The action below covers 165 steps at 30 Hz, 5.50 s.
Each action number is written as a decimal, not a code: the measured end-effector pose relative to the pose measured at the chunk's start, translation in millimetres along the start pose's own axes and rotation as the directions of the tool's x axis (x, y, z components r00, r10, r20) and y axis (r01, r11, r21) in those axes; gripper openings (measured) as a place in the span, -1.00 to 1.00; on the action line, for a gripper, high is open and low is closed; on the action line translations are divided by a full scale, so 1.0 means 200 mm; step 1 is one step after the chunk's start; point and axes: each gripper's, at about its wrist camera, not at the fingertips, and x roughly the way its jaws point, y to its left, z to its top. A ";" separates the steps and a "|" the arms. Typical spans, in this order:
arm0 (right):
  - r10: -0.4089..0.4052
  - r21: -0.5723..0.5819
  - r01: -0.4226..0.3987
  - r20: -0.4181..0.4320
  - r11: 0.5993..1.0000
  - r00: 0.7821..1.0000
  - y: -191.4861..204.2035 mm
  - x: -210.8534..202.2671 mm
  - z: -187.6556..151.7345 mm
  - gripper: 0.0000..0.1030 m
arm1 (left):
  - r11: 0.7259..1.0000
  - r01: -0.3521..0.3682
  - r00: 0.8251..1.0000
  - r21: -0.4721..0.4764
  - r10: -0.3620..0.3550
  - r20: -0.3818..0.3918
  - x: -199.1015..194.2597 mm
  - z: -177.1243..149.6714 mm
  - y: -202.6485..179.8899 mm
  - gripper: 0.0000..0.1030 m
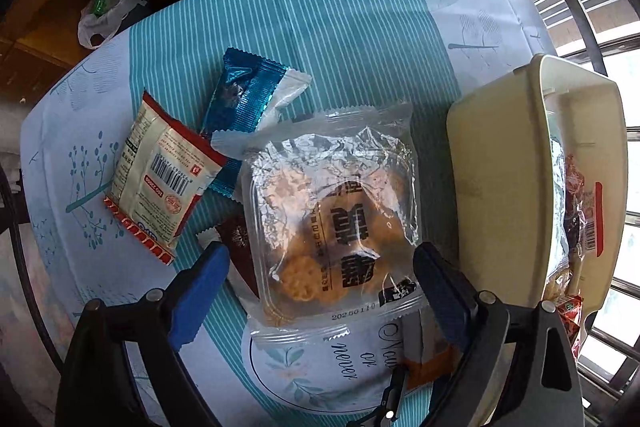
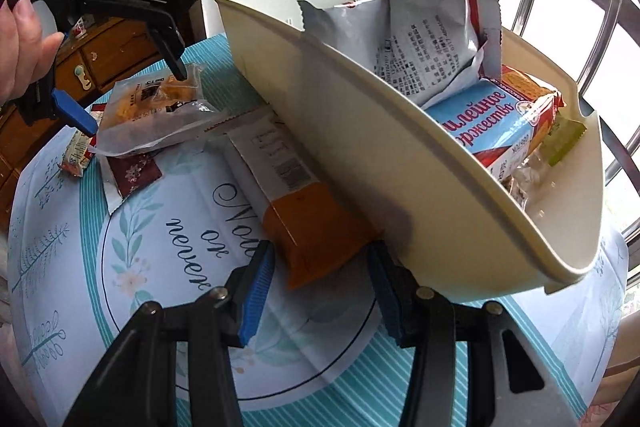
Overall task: Organize snacks
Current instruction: 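Grasp the clear round-cracker bag with left tool while right tool grasps the orange-and-white bar, then carry both snacks over the white tray and open both tools to release them, then withdraw both tools from the tray toward the remaining snacks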
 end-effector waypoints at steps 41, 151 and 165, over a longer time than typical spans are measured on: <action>0.217 -0.022 -0.220 -0.085 0.975 0.972 -0.04 -0.16 0.04 -0.84 | 0.995 0.073 0.995 -0.074 -0.067 0.078 -0.19 -0.20 0.11 0.40; 0.333 -0.433 -0.285 0.037 0.855 0.942 -0.97 -0.54 0.73 -0.03 | 0.961 0.272 0.730 -0.049 -0.173 0.662 -0.96 -1.41 -0.36 0.85; 0.238 -0.298 -0.200 0.095 0.933 0.967 -0.59 -0.78 0.46 0.24 | 0.984 0.176 0.784 -0.006 -0.136 0.606 -1.01 -1.62 0.34 0.85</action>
